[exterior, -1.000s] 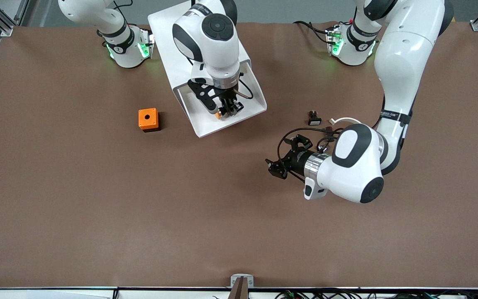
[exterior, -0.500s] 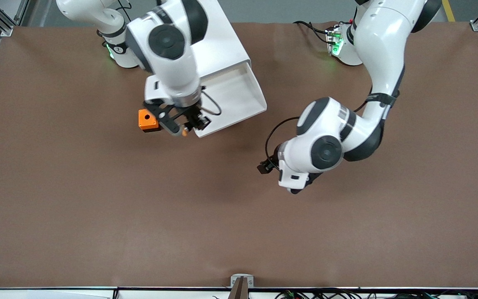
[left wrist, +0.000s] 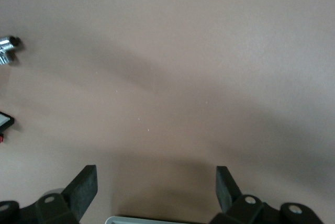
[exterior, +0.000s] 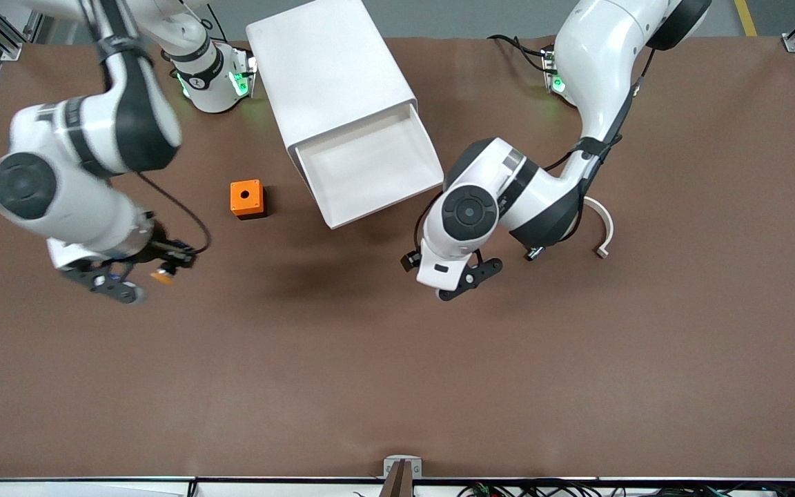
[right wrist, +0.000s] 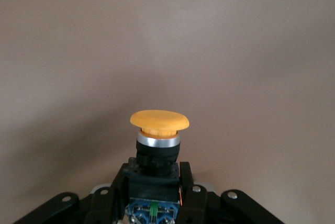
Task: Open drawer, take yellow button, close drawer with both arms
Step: 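Push the drawer closed with the left gripper while the right gripper carries the button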
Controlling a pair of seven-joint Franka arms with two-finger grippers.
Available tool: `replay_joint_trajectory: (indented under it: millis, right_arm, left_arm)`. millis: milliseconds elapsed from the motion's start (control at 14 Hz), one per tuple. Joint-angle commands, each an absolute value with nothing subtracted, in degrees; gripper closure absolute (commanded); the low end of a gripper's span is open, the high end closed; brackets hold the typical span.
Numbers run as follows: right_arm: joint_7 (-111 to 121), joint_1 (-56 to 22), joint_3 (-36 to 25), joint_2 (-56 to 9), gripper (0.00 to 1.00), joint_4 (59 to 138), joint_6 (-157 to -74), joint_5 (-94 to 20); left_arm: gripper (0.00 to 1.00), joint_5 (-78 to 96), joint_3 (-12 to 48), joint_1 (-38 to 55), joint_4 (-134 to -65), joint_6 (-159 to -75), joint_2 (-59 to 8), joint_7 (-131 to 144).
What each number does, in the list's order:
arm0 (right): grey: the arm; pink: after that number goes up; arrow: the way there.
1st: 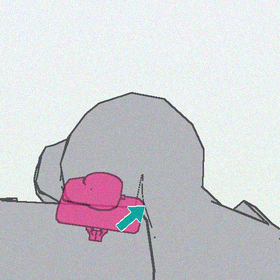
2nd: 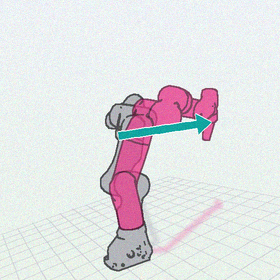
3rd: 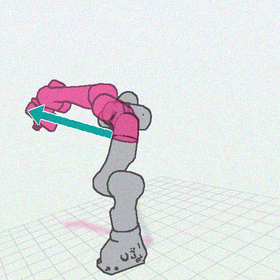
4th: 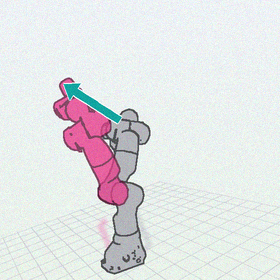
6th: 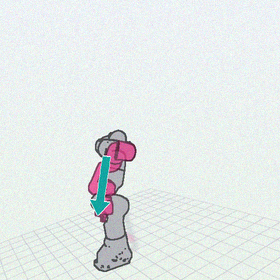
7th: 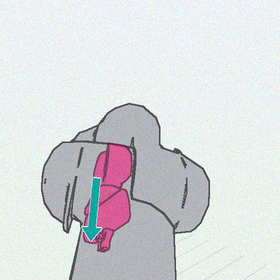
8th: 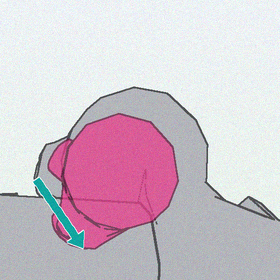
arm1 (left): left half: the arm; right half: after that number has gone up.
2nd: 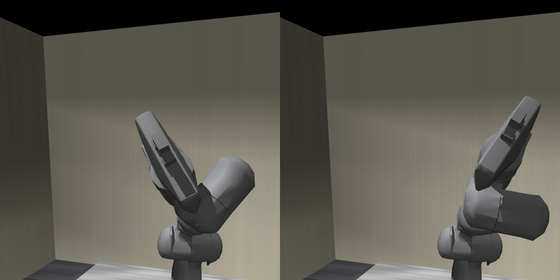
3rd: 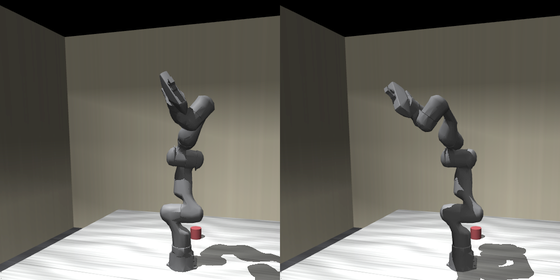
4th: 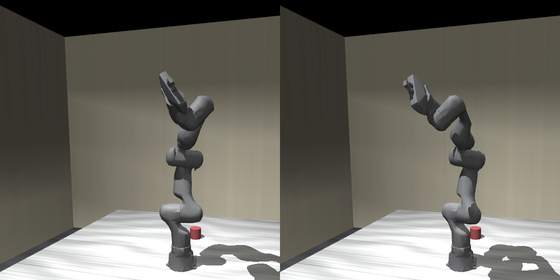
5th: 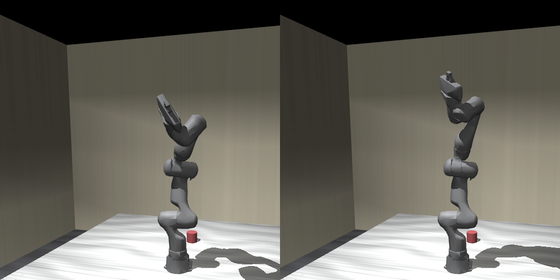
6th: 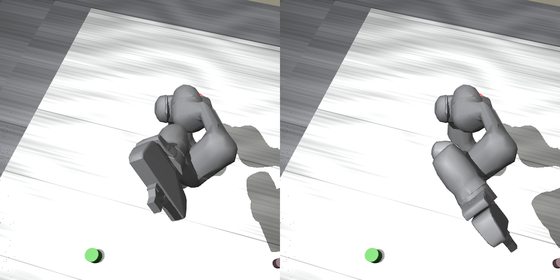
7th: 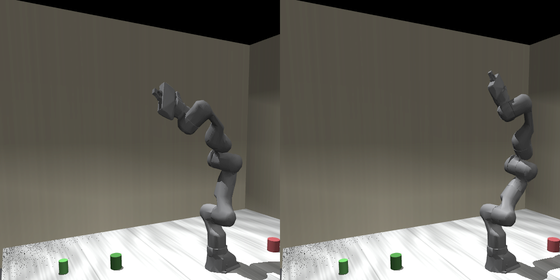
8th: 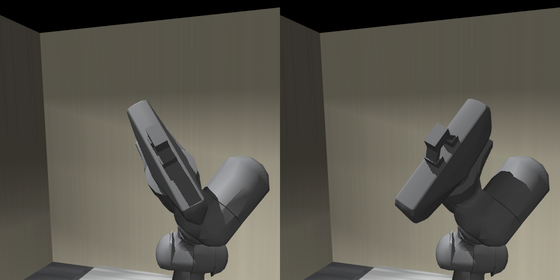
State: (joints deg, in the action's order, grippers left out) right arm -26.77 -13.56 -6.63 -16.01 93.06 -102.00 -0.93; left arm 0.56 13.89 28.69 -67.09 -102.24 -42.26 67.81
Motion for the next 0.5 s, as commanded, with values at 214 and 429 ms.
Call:
replay_joint_trajectory:
  millis: [214, 429]
  right_arm:
    - [-5.4, -1.0, -5.3, -17.6, 1.00, 101.1, -116.8, -1.0]
    - [5.9, 4.6, -5.2, -22.4, 1.00, 104.3, -128.1, -1.0]
  left_arm:
    - [0.01, -3.2, 13.9, 33.7, -68.6, -102.7, -39.6, 70.2]
    - [0.01, -3.0, 14.8, 35.7, -69.0, -102.7, -38.8, 70.3]
